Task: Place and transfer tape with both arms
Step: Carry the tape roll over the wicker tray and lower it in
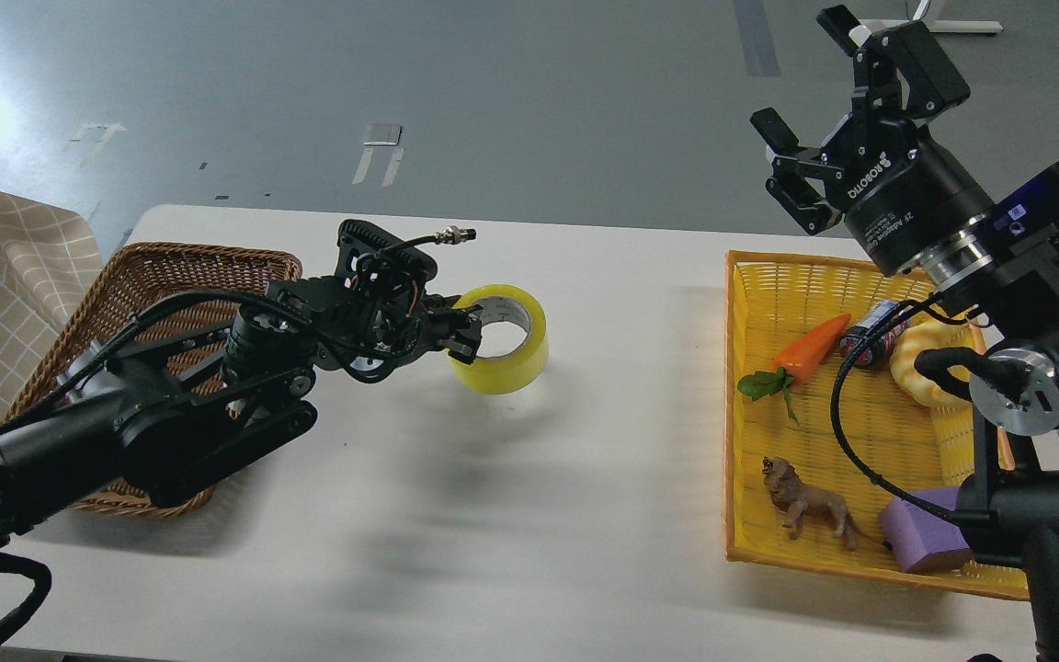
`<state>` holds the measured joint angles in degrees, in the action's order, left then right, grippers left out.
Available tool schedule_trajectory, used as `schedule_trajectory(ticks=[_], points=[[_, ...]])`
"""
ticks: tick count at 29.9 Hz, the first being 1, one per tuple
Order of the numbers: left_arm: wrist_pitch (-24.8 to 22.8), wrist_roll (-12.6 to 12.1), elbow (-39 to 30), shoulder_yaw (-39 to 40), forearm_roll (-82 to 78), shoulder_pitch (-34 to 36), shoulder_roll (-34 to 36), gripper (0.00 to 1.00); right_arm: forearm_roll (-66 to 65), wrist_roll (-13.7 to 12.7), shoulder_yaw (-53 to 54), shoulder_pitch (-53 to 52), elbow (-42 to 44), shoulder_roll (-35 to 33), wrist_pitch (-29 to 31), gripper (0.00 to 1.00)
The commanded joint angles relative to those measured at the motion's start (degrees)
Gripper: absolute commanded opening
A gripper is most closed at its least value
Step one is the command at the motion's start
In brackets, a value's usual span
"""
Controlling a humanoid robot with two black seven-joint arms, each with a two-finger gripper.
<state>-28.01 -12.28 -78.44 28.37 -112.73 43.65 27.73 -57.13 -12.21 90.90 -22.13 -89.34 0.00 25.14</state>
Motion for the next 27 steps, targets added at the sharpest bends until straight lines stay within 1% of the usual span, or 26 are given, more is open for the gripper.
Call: schedule_trajectory(ticks=[1, 4, 6, 8, 12, 14, 16, 18, 20, 24, 26, 27], points=[[0.0, 2.3, 0.0, 0.2, 1.5, 1.3, 3.6, 0.00, 0.0, 0.0, 0.0, 0.1, 0.0, 0.0, 0.0, 1.00], [0.0, 3.0, -0.3, 0.6, 1.7, 1.4, 6.9, 0.00, 0.0, 0.0, -0.1, 0.2, 0.0, 0.0, 0.0, 1.00], [0.0, 4.8, -1.4, 0.7, 2.0, 1.4, 11.1, 0.00, 0.0, 0.0, -0.1, 0.3, 0.0, 0.0, -0.1, 1.00], [0.0, 6.0, -1.9, 0.8, 3.6, 1.3, 14.5, 0.00, 0.0, 0.0, -0.1, 0.3, 0.0, 0.0, -0.1, 1.00], [0.0, 6.5, -2.4, 0.9, 6.8, 1.3, 20.3, 0.00, 0.0, 0.0, -0.5, 0.3, 0.0, 0.0, -0.1, 1.00], [2.8, 7.0, -2.4, 0.8, 7.4, 0.7, 24.9, 0.00, 0.0, 0.0, -0.5, 0.4, 0.0, 0.0, -0.1, 1.00], [4.5, 7.6, -2.4, 0.4, 7.5, 0.5, 27.2, 0.00, 0.0, 0.0, -0.5, 0.7, 0.0, 0.0, -0.1, 1.00], [6.7, 9.5, -2.3, -0.2, 7.8, 0.3, 30.6, 0.00, 0.0, 0.0, -0.5, 0.9, 0.0, 0.0, 0.0, 1.00], [8.9, 11.8, -2.2, 0.3, 8.1, -1.7, 33.8, 0.00, 0.0, 0.0, -0.5, 0.9, 0.1, 0.0, 0.0, 1.00], [11.5, 13.3, -2.0, 0.1, 10.8, -3.7, 37.2, 0.00, 0.0, 0.0, -0.8, 0.9, 0.1, 0.0, 0.0, 1.00], [13.5, 14.1, -1.8, -0.2, 12.1, -6.1, 39.4, 0.00, 0.0, 0.0, -1.0, 1.4, 0.1, 0.0, 0.0, 1.00], [15.2, 14.9, -1.6, -0.1, 12.2, -8.9, 40.3, 0.00, -0.1, 0.0, -1.2, 1.5, 0.1, 0.0, 0.0, 1.00]])
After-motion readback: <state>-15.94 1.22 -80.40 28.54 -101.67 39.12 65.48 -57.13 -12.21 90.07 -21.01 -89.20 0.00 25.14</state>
